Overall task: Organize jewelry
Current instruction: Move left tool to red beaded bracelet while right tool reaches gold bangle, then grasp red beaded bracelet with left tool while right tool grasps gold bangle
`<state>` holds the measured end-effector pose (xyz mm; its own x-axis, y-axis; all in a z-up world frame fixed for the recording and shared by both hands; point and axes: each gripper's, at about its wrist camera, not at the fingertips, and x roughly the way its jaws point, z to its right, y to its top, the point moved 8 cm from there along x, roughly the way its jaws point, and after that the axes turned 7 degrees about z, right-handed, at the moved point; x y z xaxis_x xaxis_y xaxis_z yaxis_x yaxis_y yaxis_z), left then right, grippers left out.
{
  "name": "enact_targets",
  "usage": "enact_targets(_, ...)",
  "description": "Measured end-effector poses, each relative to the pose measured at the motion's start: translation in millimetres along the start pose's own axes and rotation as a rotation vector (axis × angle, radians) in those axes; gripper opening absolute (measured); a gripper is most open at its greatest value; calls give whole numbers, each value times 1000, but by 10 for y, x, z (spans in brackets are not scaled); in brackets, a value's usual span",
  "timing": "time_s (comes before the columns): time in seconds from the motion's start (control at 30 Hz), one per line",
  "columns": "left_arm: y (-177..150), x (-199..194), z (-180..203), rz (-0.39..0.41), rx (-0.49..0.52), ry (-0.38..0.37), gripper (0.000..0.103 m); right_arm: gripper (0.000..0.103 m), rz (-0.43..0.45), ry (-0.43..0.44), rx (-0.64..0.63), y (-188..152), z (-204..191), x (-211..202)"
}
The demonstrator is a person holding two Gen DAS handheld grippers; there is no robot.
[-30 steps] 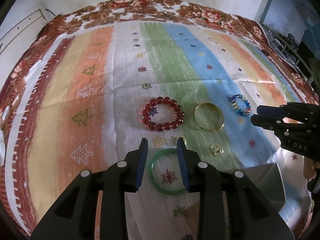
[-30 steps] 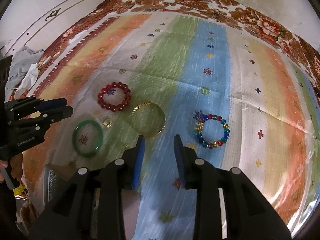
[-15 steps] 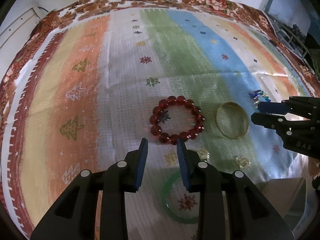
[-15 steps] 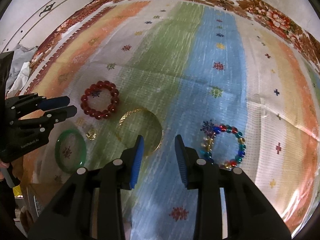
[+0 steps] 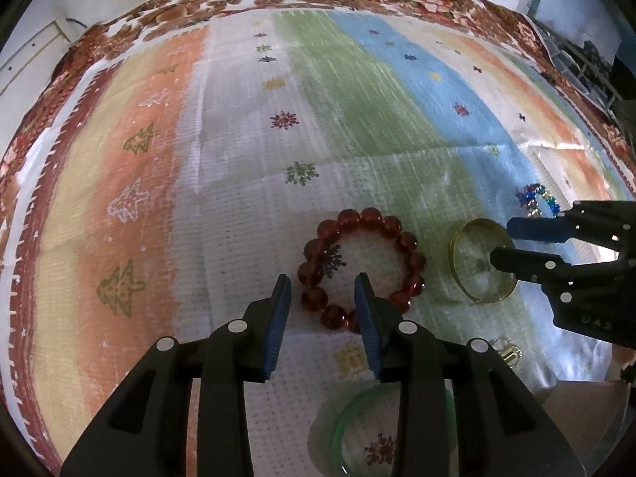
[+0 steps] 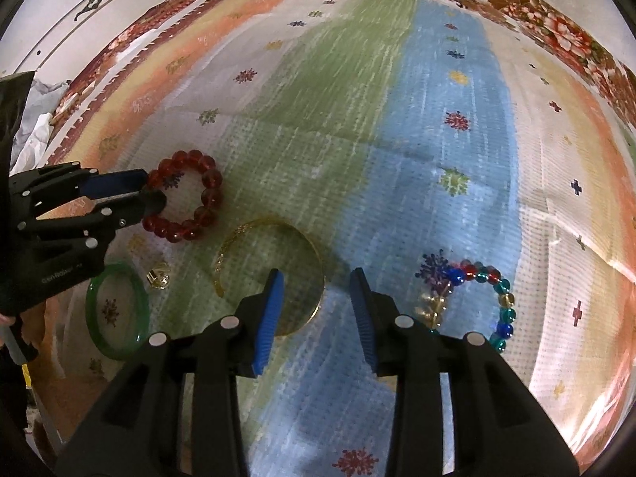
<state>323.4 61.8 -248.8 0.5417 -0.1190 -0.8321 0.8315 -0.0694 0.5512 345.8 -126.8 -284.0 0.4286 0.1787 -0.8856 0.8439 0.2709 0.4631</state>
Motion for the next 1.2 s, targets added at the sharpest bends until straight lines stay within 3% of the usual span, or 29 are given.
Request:
enact_targets(0.37, -12, 48, 1, 0, 14, 11, 35, 37, 1, -24, -32, -6, -23, 53)
enact_targets(0.47, -7, 69, 4, 4, 29, 31, 28, 26, 9, -48, -22, 3, 19, 53)
enact_targets(0.53, -7, 72, -22, 7, 36, 53, 18, 9, 15, -65, -20, 9, 55, 44)
enact_targets(0.6, -4, 62, -64, 11, 26, 64, 13, 4, 17, -55, -13, 10, 64, 43)
enact_targets(1.2, 11, -269, -9, 51, -17, 43, 13, 4, 68, -61, -16, 37, -35, -253)
